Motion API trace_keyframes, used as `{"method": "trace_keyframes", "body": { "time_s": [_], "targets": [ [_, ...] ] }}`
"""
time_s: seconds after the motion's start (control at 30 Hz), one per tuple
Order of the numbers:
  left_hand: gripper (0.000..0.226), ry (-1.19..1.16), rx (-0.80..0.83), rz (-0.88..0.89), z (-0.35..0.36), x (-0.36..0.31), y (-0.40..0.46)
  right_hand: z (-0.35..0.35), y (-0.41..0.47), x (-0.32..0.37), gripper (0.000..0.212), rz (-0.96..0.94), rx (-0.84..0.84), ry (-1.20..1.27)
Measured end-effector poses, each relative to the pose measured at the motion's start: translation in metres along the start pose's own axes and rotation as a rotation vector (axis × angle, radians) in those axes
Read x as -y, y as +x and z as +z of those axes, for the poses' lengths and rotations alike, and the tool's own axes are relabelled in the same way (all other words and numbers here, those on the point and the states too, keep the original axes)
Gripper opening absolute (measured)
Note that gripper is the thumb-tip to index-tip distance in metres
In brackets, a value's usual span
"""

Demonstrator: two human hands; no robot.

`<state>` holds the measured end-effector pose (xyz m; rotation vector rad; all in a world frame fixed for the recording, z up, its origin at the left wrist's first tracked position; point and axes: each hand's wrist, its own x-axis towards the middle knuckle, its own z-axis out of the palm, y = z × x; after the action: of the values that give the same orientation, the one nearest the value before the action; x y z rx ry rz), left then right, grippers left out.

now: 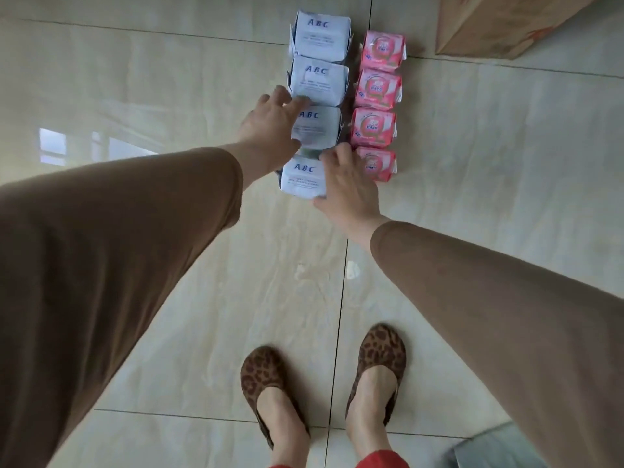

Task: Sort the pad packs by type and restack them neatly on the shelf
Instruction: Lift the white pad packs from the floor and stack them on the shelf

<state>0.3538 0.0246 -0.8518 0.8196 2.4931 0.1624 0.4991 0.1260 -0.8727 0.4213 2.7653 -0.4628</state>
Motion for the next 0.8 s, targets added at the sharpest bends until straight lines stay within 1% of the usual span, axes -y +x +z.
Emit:
{"method": "trace_keyframes", "body": {
  "time_s": [0.07,0.13,0.2,0.23,0.3,0.37,0.47,0.6,0.67,0.73,0.8],
  "targets": [
    [0.073,0.055,-0.005,-0.011,0.006,-0.002,0.007,0.014,-0.005,0.003,0.058,0.004,0.014,-0.032],
    [0.08,0.087,-0.017,-0.034,0.015,-0.005,0.012,0.028,-0.01,0.004,0.055,0.015,0.023,-0.032],
    [0.085,0.055,0.001,-0.07,0.025,-0.008,0.011,0.036,-0.016,0.003,0.051,0.028,0.039,0.079],
    [0.083,0.019,0.008,-0.089,0.028,-0.007,0.009,0.037,-0.02,0.002,0.05,0.029,0.056,0.154],
    [0.076,-0.064,0.017,-0.12,0.028,-0.004,-0.002,0.03,-0.031,-0.005,0.053,0.037,0.106,0.306],
    [0.071,-0.125,0.024,-0.145,0.015,0.001,-0.021,0.01,-0.048,-0.013,0.059,0.066,0.159,0.443],
    [0.071,-0.222,0.055,-0.189,-0.027,0.004,-0.057,-0.046,-0.079,-0.015,0.065,0.134,0.204,0.609],
    [0.07,-0.303,0.085,-0.174,-0.121,-0.012,-0.112,-0.154,-0.114,0.002,0.069,0.234,0.207,0.837],
    [0.069,-0.372,0.048,-0.188,-0.18,-0.024,-0.141,-0.22,-0.13,0.015,0.065,0.299,0.202,0.969],
    [0.066,-0.44,-0.006,-0.202,-0.245,-0.04,-0.17,-0.291,-0.147,0.029,0.061,0.29,0.188,1.084],
    [0.063,-0.497,-0.058,-0.203,-0.312,-0.056,-0.201,-0.367,-0.166,0.046,0.06,0.257,0.138,1.163]
  ]
}}
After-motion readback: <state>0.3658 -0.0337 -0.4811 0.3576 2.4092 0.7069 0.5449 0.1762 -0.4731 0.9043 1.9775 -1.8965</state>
